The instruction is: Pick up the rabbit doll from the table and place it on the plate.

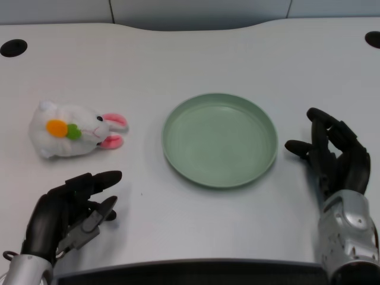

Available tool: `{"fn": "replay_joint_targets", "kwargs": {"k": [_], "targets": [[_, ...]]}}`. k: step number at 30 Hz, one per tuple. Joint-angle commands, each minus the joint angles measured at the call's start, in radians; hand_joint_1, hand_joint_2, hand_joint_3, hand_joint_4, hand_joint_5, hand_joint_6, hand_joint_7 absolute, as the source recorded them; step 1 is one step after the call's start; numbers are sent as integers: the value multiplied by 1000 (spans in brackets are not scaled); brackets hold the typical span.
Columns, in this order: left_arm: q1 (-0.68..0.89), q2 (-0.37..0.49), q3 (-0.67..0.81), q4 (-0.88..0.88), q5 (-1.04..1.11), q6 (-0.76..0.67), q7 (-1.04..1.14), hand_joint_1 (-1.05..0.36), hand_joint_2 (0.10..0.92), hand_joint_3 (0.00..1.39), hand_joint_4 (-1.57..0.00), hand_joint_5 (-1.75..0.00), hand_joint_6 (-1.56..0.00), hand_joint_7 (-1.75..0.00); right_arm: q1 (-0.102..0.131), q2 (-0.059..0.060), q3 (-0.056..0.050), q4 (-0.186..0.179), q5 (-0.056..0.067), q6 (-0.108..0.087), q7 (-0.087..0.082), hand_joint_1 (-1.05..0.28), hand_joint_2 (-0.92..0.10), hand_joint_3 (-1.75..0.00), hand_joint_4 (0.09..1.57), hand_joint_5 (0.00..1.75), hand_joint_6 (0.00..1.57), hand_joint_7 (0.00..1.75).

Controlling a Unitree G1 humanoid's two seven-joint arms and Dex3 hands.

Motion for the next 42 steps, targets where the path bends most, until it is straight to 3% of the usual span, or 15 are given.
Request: {"fn": "replay_joint_targets", "kwargs": {"k": [1,6,11,17,21,23,29,32,36,40,42], "targets": [[1,2,3,3,3,-6,3,-482,921,335,-520,-1325,-832,-103,-6,2,0,10,5,0,4,-315,-921,-246,698,999,679,486],[3,-1,1,-7,3,8,7,-498,921,335,-527,-1320,-827,-97,-4,0,4,5,-3,-3,-4,-312,-921,-260,704,993,687,492],[6,1,-1,-16,10,13,8,-483,921,343,-532,-1318,-826,-93,-6,2,-1,5,8,5,4,-311,-921,-270,703,994,674,489],[5,4,2,-8,7,3,3,-488,921,338,-536,-1323,-834,-93,-5,3,1,4,8,5,7,-315,-921,-268,699,993,675,492],[4,6,7,-18,-15,-3,-19,-501,921,335,-540,-1319,-817,-82,-5,4,0,-4,10,20,1,-310,-921,-279,701,988,666,488],[5,5,11,-35,-33,-11,-34,-480,921,345,-552,-1323,-817,-80,-3,3,2,-5,7,13,5,-306,-921,-281,705,990,665,489],[8,24,25,-99,-74,-128,-95,-497,921,373,-527,-1340,-810,-78,-4,1,13,0,-14,8,-21,-312,-921,-276,704,988,666,492],[-20,58,40,-108,-68,-181,-117,-503,921,378,-520,-1339,-802,-75,-5,5,11,2,-6,11,-15,-318,-921,-268,712,993,670,495],[-53,128,49,-154,-30,-168,-132,-519,921,370,-501,-1341,-793,-73,-6,8,15,-1,-8,14,-18,-312,-921,-263,710,1002,674,502],[-101,211,48,-193,66,-147,-133,-481,921,313,-462,-1340,-755,-55,-6,9,11,3,1,6,-3,-312,-921,-266,698,1012,659,499],[-139,260,44,-179,127,-172,-130,-477,921,215,-446,-1195,-710,-29,-7,10,8,1,8,15,2,-307,-921,-268,676,1005,669,509]]}}
